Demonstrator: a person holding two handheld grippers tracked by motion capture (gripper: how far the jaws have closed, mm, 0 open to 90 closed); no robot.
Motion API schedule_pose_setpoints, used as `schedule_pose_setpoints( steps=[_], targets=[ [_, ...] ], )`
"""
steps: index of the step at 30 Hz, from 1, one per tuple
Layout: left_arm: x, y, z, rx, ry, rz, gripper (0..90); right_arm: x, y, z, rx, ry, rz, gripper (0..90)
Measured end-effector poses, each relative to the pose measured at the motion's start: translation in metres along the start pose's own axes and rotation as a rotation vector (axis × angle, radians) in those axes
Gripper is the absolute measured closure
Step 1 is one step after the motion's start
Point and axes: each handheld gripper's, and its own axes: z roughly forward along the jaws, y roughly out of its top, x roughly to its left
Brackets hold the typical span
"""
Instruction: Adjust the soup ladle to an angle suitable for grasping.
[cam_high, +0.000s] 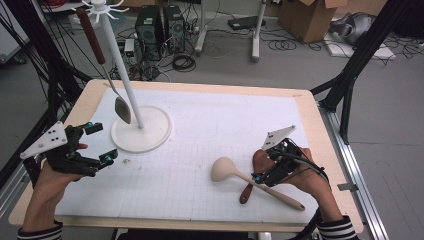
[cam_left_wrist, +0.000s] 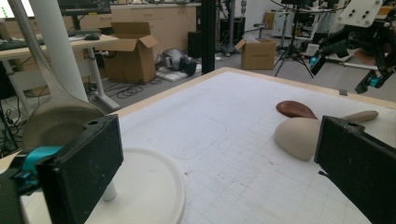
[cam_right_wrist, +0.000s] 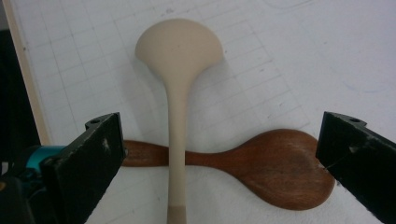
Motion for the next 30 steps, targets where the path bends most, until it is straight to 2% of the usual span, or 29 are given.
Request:
schedule_pose_setpoints(
  steps=[1, 5, 11, 12, 14, 15, 20, 22, 23, 27, 30],
  targets=[
    [0.000, 0.000, 0.000, 0.000, 0.001, -0.001, 1.7, 0.001, 0.001, 0.003, 0.035, 0.000, -0.003, 0.3],
    [0.000, -0.001, 0.001, 0.003, 0.006, 0.001, 1.7, 0.003, 0.002, 0.008, 0.096, -0.003, -0.002, 0.3],
    [-0.001, 0.000, 0.000, 0.004, 0.012, 0.005, 1.7, 0.006, 0.003, 0.014, 0.148, -0.006, 0.003, 0.3],
    [-0.001, 0.000, 0.000, 0.003, 0.012, 0.004, 1.7, 0.007, 0.004, 0.016, 0.167, 0.004, 0.003, 0.4],
    [-0.001, 0.001, 0.000, -0.001, 0.013, 0.006, 1.7, 0.007, 0.004, 0.017, 0.172, 0.007, 0.003, 1.0],
    [-0.002, 0.001, -0.001, 0.001, 0.012, 0.007, 1.7, 0.008, 0.004, 0.019, 0.183, 0.023, 0.009, 4.8],
    [-0.002, 0.000, 0.001, 0.005, 0.009, 0.010, 1.7, 0.010, 0.005, 0.024, 0.212, 0.034, -0.007, 5.0],
    [-0.002, 0.000, 0.001, 0.006, 0.011, 0.008, 1.7, 0.011, 0.005, 0.026, 0.224, 0.048, -0.002, 9.8],
    [-0.002, 0.000, 0.001, 0.007, 0.012, 0.008, 1.7, 0.010, 0.005, 0.027, 0.233, 0.068, 0.002, 17.4],
    [-0.002, -0.001, 0.001, 0.009, 0.013, 0.006, 1.7, 0.011, 0.004, 0.031, 0.245, 0.065, -0.002, 19.1],
    [-0.001, -0.001, 0.001, 0.011, 0.014, 0.007, 1.7, 0.012, 0.003, 0.035, 0.272, 0.079, 0.004, 22.2]
  ],
)
